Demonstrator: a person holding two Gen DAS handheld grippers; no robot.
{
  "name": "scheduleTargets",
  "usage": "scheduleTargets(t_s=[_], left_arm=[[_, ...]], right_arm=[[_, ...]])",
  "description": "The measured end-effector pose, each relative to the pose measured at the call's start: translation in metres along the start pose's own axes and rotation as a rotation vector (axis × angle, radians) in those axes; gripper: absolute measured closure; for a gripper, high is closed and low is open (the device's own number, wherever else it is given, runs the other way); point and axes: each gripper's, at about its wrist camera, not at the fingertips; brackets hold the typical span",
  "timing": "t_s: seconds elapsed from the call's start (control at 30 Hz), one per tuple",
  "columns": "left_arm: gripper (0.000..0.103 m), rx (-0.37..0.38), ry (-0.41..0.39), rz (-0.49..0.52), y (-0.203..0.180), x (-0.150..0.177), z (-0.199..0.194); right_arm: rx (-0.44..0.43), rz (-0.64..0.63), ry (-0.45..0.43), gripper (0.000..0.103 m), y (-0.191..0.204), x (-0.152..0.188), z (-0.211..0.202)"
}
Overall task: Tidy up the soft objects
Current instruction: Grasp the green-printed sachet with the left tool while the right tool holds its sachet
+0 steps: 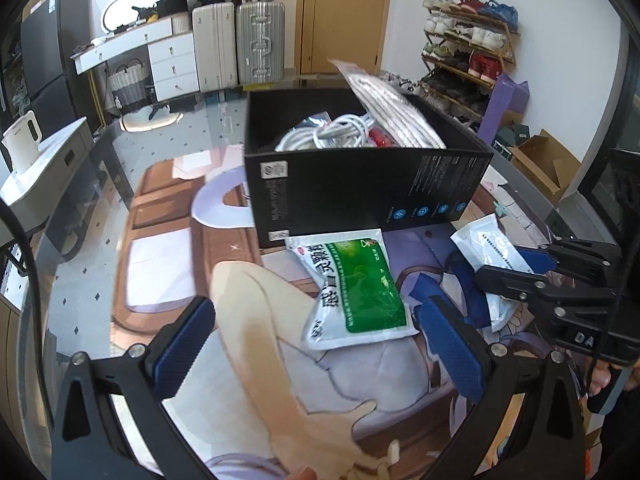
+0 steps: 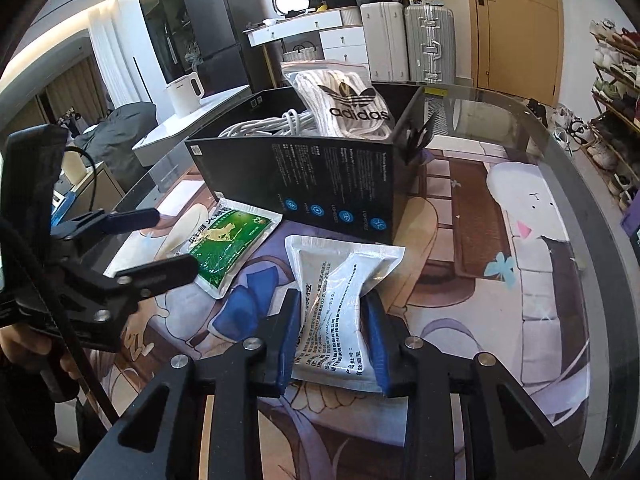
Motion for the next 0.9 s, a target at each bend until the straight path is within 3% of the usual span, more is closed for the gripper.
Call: scheduleTargets(t_s=[0.27, 0.5, 0.7, 0.77, 0.9], left_arm=[[0.001, -0.006, 0.083, 0.009, -0.008, -0.010, 0.024], [0.004, -0.027, 0.086, 0.028, -0.013, -0.017, 0.029], [0.029, -0.017, 0.068, 0.084, -0.020, -0.017, 0.026], [0.047, -0.004, 0.058, 0.095, -0.021, -0.016, 0.024], [0.058, 0.023, 0.048, 0.120, -0.022, -0.015, 0.019]], right_arm=[[0.012, -0.003, 0.004, 0.072, -0.003, 0.001, -0.003], [0.019, -0.006, 0.011, 0.072, -0.003, 0.001, -0.001], [0.028, -0.009, 0.012, 0.072, -0.001, 0.000, -0.001], [0.031, -0.011, 0.011, 0.072, 0.000, 0.000, -0.003], [0.040, -0.015, 0.009, 0.072, 0.002, 0.000, -0.005]])
Point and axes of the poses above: each gripper's, at about its wrist camera, not at the fingertips, and z roughly the way its jaws point, y to its left, x to its underside, and after that the axes turned 5 degrees about y, right-handed
